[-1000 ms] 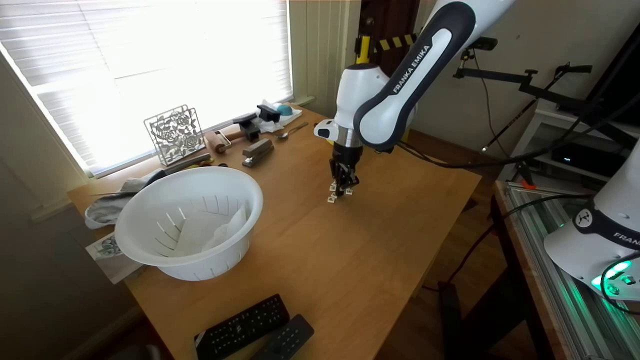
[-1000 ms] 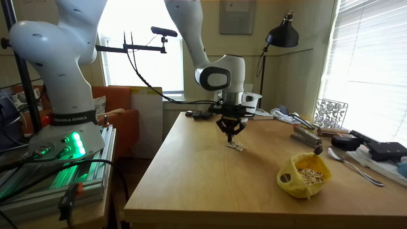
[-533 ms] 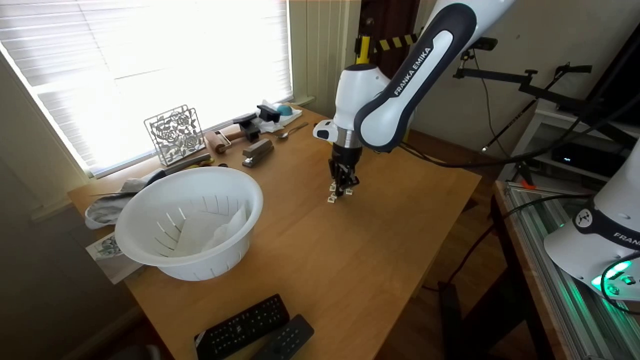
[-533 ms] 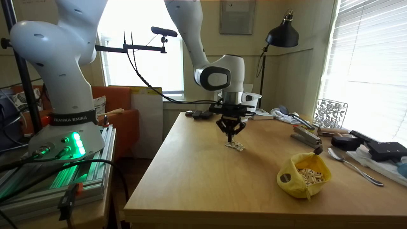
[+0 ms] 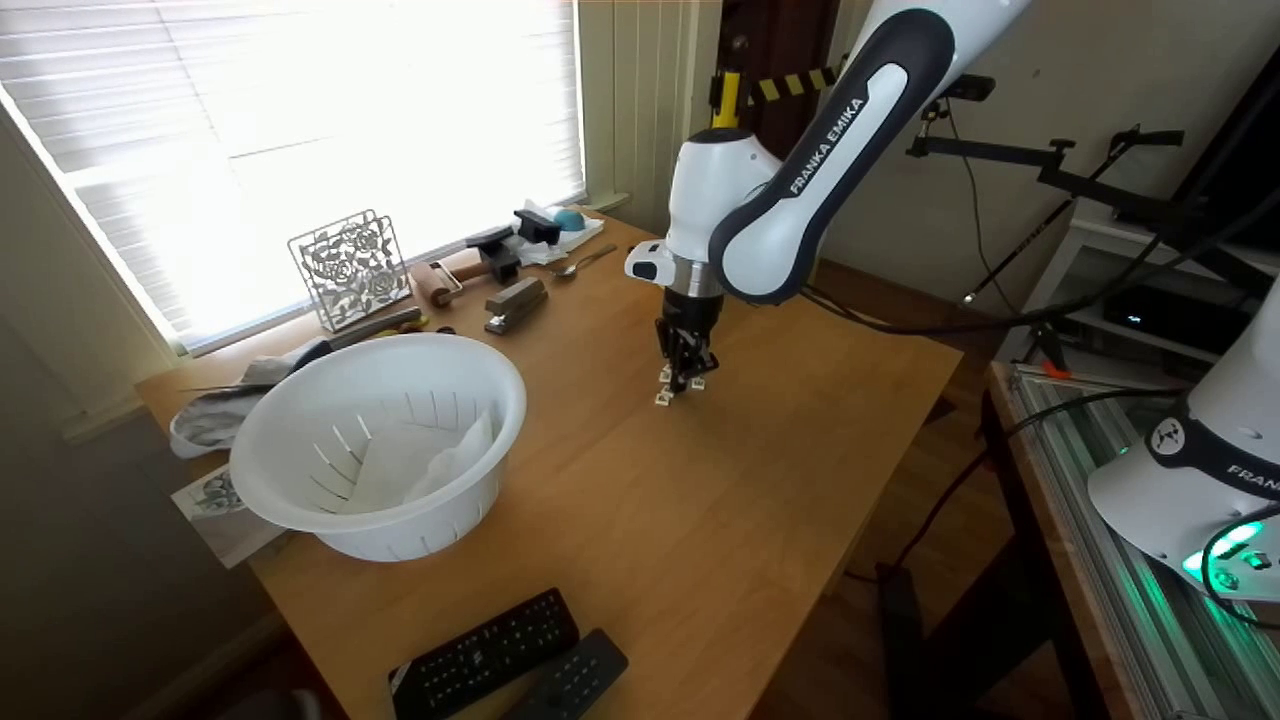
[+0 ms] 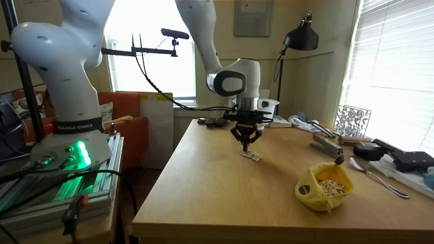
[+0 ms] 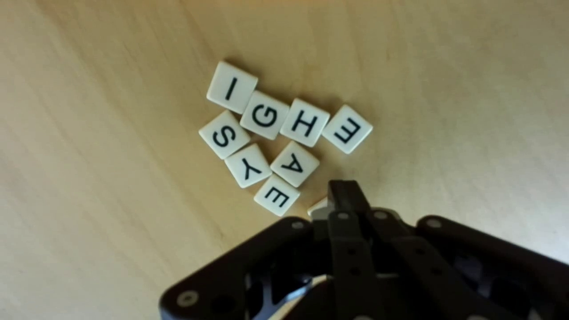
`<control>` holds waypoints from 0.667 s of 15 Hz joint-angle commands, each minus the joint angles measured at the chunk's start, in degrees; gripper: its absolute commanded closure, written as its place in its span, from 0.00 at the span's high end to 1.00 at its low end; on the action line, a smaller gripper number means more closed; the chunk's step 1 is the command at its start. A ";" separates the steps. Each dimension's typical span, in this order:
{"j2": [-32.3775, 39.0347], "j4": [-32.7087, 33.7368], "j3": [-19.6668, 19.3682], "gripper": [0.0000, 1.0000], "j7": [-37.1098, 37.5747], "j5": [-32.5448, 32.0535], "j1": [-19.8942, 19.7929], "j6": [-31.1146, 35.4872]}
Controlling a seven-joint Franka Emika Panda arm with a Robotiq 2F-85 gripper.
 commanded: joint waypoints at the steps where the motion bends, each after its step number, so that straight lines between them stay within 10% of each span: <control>1: 3.06 1.42 -0.48 0.00 -0.05 -1.69 0.57 0.33; 10: 0.91 0.35 0.94 0.00 -0.62 -0.45 -0.42 0.33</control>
